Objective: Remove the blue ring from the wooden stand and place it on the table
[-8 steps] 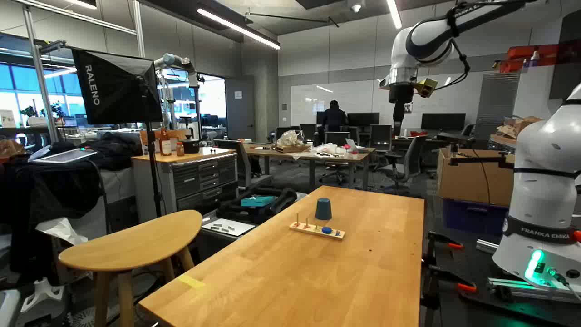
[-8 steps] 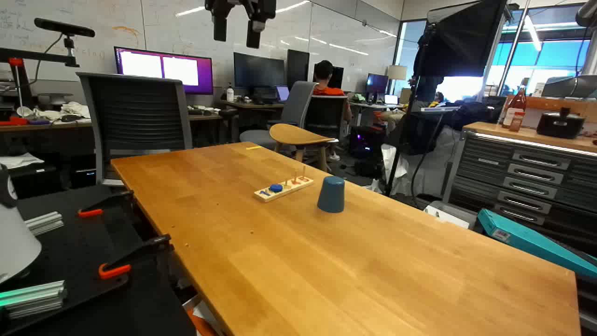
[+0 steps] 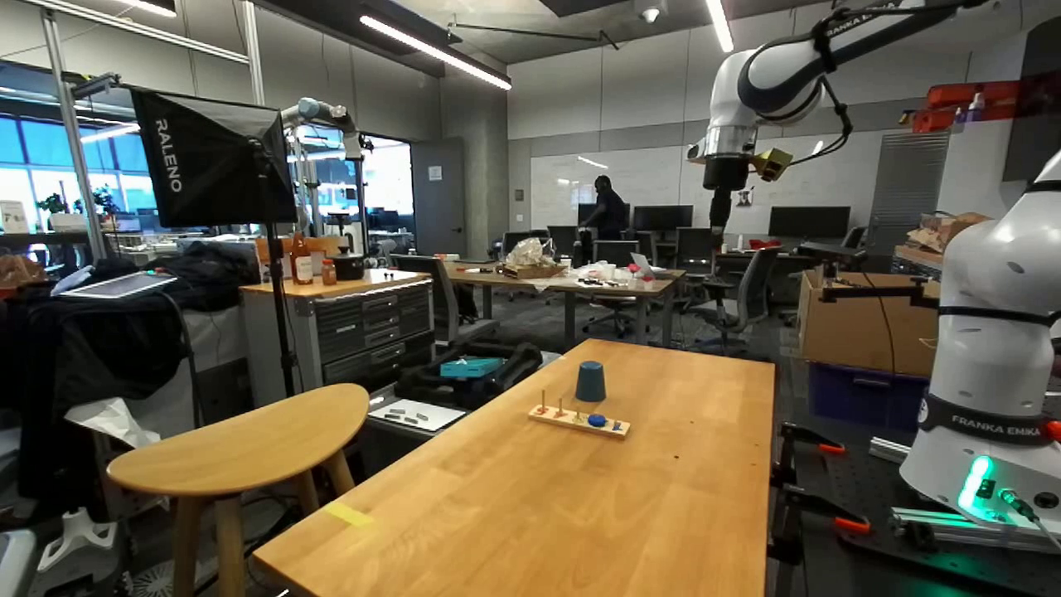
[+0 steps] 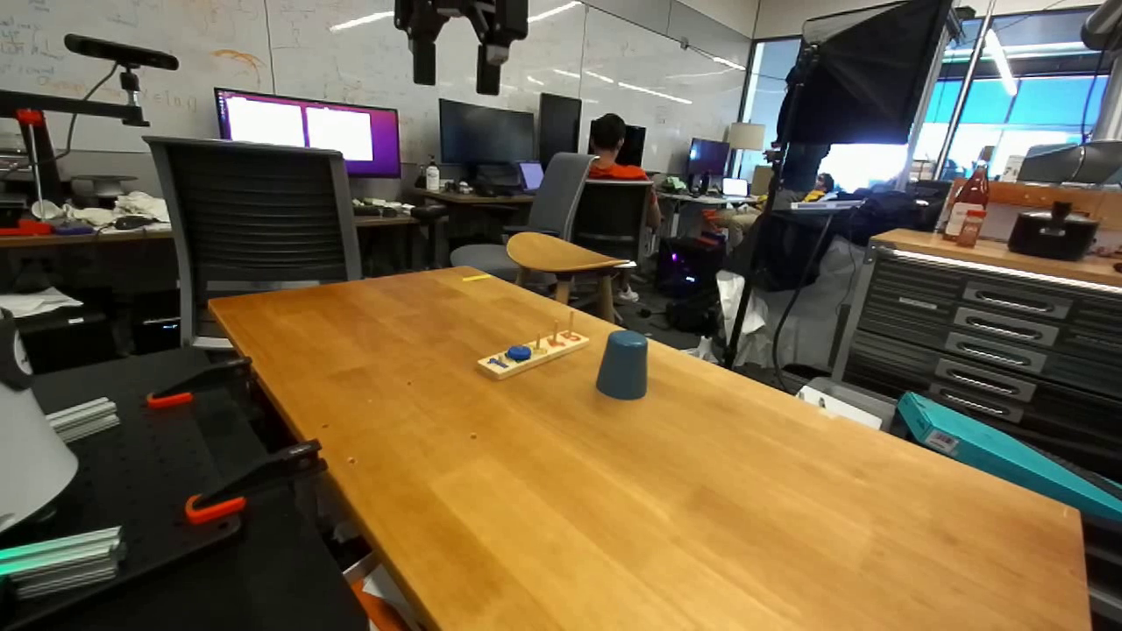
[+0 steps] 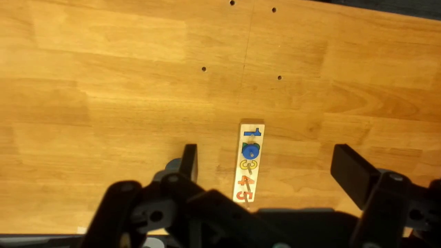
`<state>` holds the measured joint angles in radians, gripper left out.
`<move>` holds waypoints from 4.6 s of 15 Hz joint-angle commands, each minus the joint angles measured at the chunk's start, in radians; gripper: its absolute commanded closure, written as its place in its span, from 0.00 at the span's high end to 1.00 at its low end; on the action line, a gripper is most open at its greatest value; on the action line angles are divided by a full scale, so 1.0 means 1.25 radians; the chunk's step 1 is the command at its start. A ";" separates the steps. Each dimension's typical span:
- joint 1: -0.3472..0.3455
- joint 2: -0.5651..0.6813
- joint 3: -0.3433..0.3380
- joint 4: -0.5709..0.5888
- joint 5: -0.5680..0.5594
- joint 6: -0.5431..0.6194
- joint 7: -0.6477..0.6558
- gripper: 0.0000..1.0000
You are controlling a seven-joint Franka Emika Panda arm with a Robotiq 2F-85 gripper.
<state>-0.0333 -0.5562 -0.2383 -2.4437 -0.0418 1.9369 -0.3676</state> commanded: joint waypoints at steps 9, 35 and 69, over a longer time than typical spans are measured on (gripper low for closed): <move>0.007 0.515 0.153 0.104 -0.052 0.419 0.197 1.00; 0.058 0.848 0.199 0.240 -0.056 0.513 0.248 1.00; 0.064 0.918 0.163 0.299 -0.066 0.574 0.269 0.20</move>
<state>0.0351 0.5543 -0.0167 -2.1073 -0.1022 2.6401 -0.0522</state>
